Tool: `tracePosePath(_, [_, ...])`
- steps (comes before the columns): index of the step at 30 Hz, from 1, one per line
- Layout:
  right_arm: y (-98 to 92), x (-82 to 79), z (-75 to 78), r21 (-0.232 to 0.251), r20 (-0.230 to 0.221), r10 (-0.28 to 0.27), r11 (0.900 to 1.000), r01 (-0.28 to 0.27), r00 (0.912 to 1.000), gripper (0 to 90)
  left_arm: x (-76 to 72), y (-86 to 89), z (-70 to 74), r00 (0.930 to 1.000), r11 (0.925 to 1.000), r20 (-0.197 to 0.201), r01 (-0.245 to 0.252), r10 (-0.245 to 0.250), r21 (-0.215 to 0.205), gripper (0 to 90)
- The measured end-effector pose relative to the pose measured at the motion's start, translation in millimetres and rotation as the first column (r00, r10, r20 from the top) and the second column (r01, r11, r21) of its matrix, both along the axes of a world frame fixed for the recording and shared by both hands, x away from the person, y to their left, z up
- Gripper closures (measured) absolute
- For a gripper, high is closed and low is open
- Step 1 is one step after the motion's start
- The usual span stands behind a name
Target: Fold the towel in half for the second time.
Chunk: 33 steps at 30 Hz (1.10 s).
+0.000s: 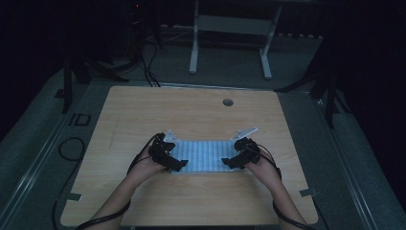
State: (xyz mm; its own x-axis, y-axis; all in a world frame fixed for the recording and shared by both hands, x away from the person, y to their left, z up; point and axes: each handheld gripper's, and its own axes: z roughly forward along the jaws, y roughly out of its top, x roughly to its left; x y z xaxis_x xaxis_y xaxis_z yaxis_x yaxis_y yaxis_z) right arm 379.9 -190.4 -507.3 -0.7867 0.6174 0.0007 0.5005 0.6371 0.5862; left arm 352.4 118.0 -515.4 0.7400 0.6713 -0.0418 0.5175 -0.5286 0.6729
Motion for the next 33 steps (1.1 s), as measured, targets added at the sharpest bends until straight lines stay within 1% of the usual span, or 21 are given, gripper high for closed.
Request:
tracePosePath(1, [-1.3,-0.3,-1.1,0.009,0.005,-0.002,1.0,0.002,1.0,13.9,-1.3,1.4,0.0,1.0,1.0,0.007,-0.001,0.001,-0.009,3.8])
tracePosePath(2, [-2.6,-0.6,-2.2,0.016,0.007,-0.006,1.0,0.006,1.0,13.6,-1.9,3.0,0.0,1.0,0.9999,0.001,0.001,-0.001,-0.015,3.8])
tracePosePath(4, [-5.4,-0.8,-4.2,0.034,0.001,-0.004,0.999,0.004,1.0,13.5,-4.1,6.7,-1.6,0.9999,0.999,0.007,-0.011,0.012,-0.043,3.8])
tracePosePath(7, [-9.1,-2.8,-6.1,0.043,0.018,-0.001,0.999,0.0,0.9998,13.5,-6.2,9.4,-3.7,0.9998,0.9988,0.01,-0.017,0.017,-0.045,3.8])
tracePosePath(9, [-12.5,-4.6,-6.6,0.064,0.033,0.004,0.998,-0.006,0.9995,13.5,-8.1,11.1,-4.7,0.9998,0.9988,-0.004,-0.021,0.02,-0.044,3.8])
tracePosePath(10, [-14.2,-5.7,-6.9,0.077,0.034,0.001,0.997,-0.003,0.9994,13.5,-10.3,12.2,-5.5,0.9999,0.9984,-0.005,-0.016,0.016,-0.055,3.8])
tracePosePath(12, [-18.0,-7.3,-7.9,0.094,0.036,0.007,0.996,-0.01,0.9993,13.5,-14.2,14.5,-5.9,1.0,0.9984,-0.003,-0.008,0.007,-0.056,3.8])
tracePosePath(13, [-20.4,-8.5,-8.6,0.102,0.052,0.008,0.995,-0.013,0.9986,13.5,-15.8,15.4,-6.2,1.0,0.9984,0.0,-0.007,0.007,-0.057,3.8])
tracePosePath(15, [-24.7,-10.4,-9.8,0.112,0.062,0.0,0.994,-0.007,0.9981,13.5,-20.1,18.7,-6.6,0.9999,0.9983,0.006,-0.012,0.012,-0.057,3.8])
tracePosePath(19, [-37.1,-12.7,-12.9,0.139,0.067,-0.034,0.99,0.024,0.9972,13.5,-27.3,27.6,-8.4,0.9995,0.9961,0.011,-0.03,0.031,-0.083,3.8])
tracePosePath(20, [-39.9,-13.2,-13.7,0.151,0.066,-0.043,0.988,0.032,0.9969,13.5,-30.0,30.6,-9.8,0.999,0.9954,0.016,-0.039,0.04,-0.088,3.8])
tracePosePath(21, [-44.7,-14.0,-15.2,0.173,0.054,-0.053,0.984,0.043,0.9971,13.5,-31.6,32.4,-10.6,0.9986,0.995,0.023,-0.046,0.048,-0.088,3.8])
tracePosePath(22, [-47.6,-14.5,-16.1,0.178,0.053,-0.061,0.983,0.05,0.9968,13.6,-34.5,35.6,-12.1,0.9973,0.9937,0.04,-0.057,0.061,-0.096,3.8])
tracePosePath(23, [-47.6,-14.5,-16.1,0.178,0.053,-0.061,0.983,0.05,0.9968,13.6,-34.5,35.6,-12.1,0.9973,0.9937,0.04,-0.057,0.061,-0.096,3.8])
tracePosePath(24, [-57.3,-17.6,-18.7,0.201,0.074,-0.103,0.976,0.086,0.9919,13.6,-38.0,40.6,-14.1,0.9962,0.9924,0.045,-0.071,0.075,-0.101,3.8])
tracePosePath(25, [-57.3,-17.6,-18.7,0.201,0.074,-0.103,0.976,0.086,0.9919,13.6,-38.0,40.6,-14.1,0.9962,0.9924,0.045,-0.071,0.075,-0.101,3.8])
tracePosePath(26, [-66.0,-19.4,-20.0,0.223,0.076,-0.141,0.967,0.121,0.9871,13.6,-41.1,46.3,-15.3,0.9955,0.9916,0.045,-0.078,0.083,-0.103,3.8])
tracePosePath(29, [-69.5,-20.1,-20.2,0.229,0.08,-0.153,0.964,0.131,0.985,13.6,-43.4,51.4,-15.9,0.9946,0.9907,0.05,-0.086,0.091,-0.106,3.8])
tracePosePath(30, [-76.4,-21.9,-20.7,0.231,0.088,-0.178,0.961,0.154,0.9802,13.6,-46.4,60.0,-16.4,0.9925,0.9876,0.049,-0.106,0.112,-0.116,3.8])
tracePosePath(31, [-86.7,-26.2,-21.7,0.238,0.117,-0.223,0.952,0.191,0.9677,13.6,-47.8,63.7,-16.9,0.9913,0.9863,0.049,-0.116,0.122,-0.117,3.8])
tracePosePath(33, [-95.1,-29.3,-22.8,0.237,0.124,-0.251,0.947,0.217,0.96,13.6,-49.9,70.5,-18.4,0.9876,0.9838,0.05,-0.143,0.149,-0.109,3.8])
